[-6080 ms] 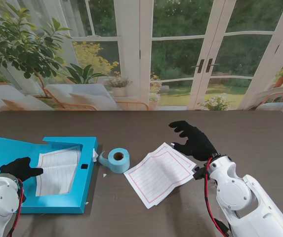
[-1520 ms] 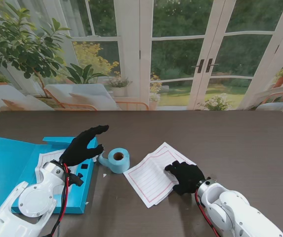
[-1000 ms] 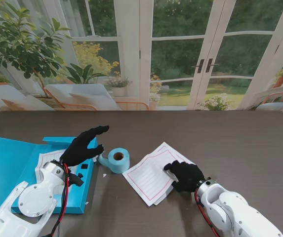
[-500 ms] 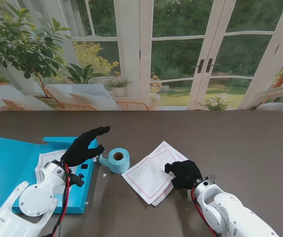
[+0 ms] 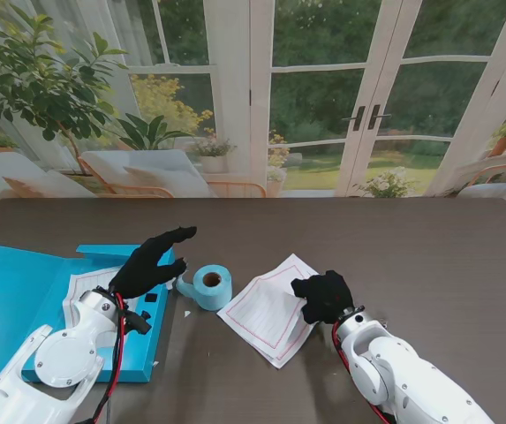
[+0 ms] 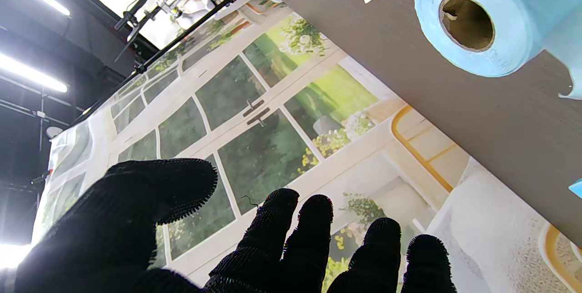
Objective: Peel a label from the label roll, stick it on the side of the file box and file the documents
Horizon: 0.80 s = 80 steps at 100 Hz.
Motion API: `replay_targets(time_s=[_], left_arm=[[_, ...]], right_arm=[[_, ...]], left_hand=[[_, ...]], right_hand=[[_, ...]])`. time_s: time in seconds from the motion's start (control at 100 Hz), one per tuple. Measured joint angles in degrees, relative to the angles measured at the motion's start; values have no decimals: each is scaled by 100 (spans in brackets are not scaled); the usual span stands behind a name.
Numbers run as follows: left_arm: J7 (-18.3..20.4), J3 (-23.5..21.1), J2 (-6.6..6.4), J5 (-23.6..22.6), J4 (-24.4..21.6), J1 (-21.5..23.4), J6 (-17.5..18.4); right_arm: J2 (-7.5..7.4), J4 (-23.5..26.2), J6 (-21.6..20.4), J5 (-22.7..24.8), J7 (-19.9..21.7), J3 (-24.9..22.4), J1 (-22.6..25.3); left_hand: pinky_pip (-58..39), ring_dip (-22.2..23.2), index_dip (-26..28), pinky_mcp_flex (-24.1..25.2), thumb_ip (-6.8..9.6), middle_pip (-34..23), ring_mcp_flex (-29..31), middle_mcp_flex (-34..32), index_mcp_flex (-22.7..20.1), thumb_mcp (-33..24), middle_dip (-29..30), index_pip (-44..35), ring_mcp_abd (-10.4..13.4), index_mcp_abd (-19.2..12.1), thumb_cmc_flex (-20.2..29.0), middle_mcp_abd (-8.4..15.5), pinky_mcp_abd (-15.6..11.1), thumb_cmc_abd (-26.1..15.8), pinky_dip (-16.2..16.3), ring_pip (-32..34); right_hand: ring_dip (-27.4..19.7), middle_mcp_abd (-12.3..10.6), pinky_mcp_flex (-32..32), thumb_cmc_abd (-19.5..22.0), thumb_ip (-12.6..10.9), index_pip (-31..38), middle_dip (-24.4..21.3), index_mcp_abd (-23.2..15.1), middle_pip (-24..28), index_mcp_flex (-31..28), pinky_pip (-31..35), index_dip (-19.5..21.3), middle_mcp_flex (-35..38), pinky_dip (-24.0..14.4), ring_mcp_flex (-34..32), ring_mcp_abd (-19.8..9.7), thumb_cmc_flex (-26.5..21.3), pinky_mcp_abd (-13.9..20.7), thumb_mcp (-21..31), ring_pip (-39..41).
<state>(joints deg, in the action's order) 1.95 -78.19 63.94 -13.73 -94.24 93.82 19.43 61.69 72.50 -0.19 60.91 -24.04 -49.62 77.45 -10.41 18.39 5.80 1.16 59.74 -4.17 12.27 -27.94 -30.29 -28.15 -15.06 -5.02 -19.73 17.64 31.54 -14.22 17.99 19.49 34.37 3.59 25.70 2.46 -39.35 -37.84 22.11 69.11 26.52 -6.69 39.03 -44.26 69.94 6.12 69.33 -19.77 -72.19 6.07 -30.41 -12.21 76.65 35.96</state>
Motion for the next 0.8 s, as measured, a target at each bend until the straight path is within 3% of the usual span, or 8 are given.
replay_targets(time_s=[0.31, 0.8], left_arm=[[-5, 4, 2, 43, 0, 2, -11], [26, 22, 3, 111, 0, 1, -79]], right_arm=[[99, 30, -4, -204, -136, -181, -39], [238, 322, -3, -702, -64, -478, -102]], left_hand=[[0, 0, 0, 4, 0, 0, 0, 0, -1, 0, 0, 12, -1, 8, 0, -30, 0, 0, 0, 0], [1, 0, 0, 18, 0, 0, 0, 0, -1, 1, 0, 20, -2, 9, 0, -73, 0, 0, 0, 0]], right_hand=[[605, 2, -14, -181, 70, 229, 482, 16, 350, -65, 133, 94, 340, 36, -124, -74, 0, 69, 182, 1408], [819, -6, -211, -265, 126, 236, 637, 18, 417, -199, 134, 105, 544, 30, -142, -83, 6, 72, 182, 2060]])
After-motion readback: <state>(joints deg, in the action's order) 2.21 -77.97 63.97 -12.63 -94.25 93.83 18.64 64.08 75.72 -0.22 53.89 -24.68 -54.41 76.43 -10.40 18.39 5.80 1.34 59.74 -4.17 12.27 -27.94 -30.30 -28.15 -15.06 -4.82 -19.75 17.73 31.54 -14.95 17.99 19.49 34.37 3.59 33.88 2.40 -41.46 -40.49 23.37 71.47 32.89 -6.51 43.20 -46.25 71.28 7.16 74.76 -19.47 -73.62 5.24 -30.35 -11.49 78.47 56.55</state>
